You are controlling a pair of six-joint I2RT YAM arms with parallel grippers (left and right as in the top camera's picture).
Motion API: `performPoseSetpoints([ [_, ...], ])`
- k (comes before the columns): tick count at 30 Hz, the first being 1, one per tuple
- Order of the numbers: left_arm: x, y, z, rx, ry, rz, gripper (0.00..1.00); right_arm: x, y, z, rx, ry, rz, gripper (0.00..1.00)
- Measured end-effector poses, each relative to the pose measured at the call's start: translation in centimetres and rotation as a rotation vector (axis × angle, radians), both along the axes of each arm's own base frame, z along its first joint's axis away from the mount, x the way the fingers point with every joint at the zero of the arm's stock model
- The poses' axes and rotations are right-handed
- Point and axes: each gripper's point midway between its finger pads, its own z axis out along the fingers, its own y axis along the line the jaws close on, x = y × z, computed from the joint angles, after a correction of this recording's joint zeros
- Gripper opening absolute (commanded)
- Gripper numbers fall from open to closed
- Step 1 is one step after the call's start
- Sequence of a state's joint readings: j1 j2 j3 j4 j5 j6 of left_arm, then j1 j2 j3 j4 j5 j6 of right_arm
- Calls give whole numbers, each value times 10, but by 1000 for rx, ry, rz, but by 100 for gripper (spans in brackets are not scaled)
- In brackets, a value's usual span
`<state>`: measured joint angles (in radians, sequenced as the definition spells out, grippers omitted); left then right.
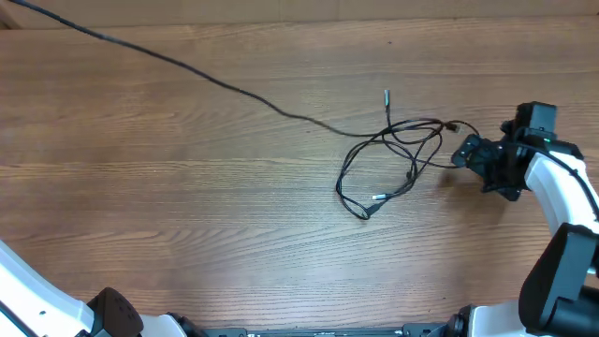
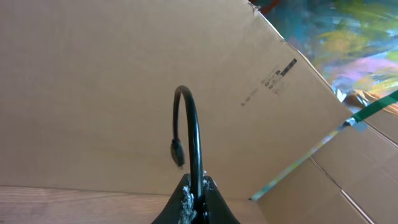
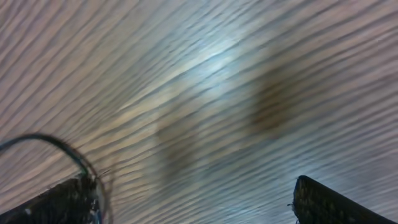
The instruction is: Untangle cables
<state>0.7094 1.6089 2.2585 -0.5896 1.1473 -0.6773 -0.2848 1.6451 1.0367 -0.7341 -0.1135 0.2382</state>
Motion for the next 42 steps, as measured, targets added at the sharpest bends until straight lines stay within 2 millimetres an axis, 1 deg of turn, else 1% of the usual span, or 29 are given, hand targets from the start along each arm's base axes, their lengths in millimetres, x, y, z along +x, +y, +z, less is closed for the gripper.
performPoseSetpoints([
  [3,0,4,1,2,-3,14,4,-3,-11,0,-6,0,-20,100],
  [6,0,4,1,4,-4,14,4,-4,-16,0,-9,-1,-27,100],
  [8,0,4,1,15,-9,15,4,-3,-20,1,-14,-10,-34,100],
  [11,0,4,1,43,-21,16,4,0,-33,3,-27,-35,-60,100],
  [17,0,4,-3,84,-31,17,4,-9,-71,4,-40,-55,-169,100],
  [19,1,6,-9,87,-12,30,4,-15,-88,5,-34,-63,-219,100],
  [23,4,14,-22,96,29,78,4,-24,-106,6,-2,-80,-284,100],
  [26,7,23,-31,105,63,136,4,-28,-113,7,9,-87,-308,100],
  [32,9,51,-65,128,198,303,4,-26,-114,8,14,-101,-307,100],
  [38,5,77,-85,195,285,444,4,-25,-115,8,11,-105,-308,100],
  [40,3,83,-93,213,320,479,4,-24,-114,9,14,-109,-307,100],
  [42,1,86,-97,222,336,493,4,-22,-111,9,31,-118,-300,100],
])
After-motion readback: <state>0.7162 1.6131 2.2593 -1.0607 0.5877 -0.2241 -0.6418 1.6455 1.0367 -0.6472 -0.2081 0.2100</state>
